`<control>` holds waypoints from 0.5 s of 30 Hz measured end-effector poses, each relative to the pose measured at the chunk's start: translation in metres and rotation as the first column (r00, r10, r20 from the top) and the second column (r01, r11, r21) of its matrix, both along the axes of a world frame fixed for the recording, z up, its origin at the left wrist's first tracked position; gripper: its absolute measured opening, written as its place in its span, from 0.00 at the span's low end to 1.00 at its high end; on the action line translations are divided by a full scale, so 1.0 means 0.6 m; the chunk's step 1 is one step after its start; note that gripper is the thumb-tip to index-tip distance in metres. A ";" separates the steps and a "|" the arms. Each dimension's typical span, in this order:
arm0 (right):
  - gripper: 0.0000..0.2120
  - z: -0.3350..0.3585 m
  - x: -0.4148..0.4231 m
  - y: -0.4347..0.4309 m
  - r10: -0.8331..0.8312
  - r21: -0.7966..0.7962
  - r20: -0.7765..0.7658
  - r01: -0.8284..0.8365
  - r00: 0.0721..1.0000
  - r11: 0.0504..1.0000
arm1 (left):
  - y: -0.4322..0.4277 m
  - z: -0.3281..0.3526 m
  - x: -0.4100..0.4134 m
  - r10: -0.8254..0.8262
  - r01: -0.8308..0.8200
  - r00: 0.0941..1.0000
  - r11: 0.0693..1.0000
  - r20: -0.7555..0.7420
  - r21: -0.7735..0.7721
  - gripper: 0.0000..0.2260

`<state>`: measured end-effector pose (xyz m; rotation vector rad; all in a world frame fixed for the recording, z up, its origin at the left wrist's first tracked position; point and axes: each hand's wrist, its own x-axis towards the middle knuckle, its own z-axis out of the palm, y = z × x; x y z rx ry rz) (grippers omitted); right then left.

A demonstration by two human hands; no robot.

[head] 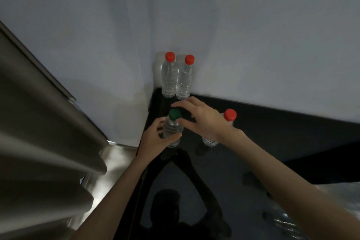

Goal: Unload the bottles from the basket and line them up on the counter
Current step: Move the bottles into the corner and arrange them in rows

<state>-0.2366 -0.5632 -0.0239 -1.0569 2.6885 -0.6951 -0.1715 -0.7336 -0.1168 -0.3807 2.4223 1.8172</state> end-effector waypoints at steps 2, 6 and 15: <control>0.22 -0.012 -0.006 -0.019 0.032 0.091 -0.034 -0.029 0.999 0.995 | -0.004 -0.020 0.018 0.039 -0.047 0.991 0.997 0.128 0.063 0.21; 0.18 -0.018 -0.020 -0.036 0.057 0.121 -0.021 -0.054 0.998 0.991 | -0.006 -0.064 0.029 0.037 -0.311 0.853 0.837 0.520 0.451 0.18; 0.13 -0.015 -0.075 -0.074 0.003 -0.061 0.072 0.001 0.997 0.998 | -0.023 -0.064 -0.077 0.020 -0.614 0.788 0.094 0.615 0.783 0.21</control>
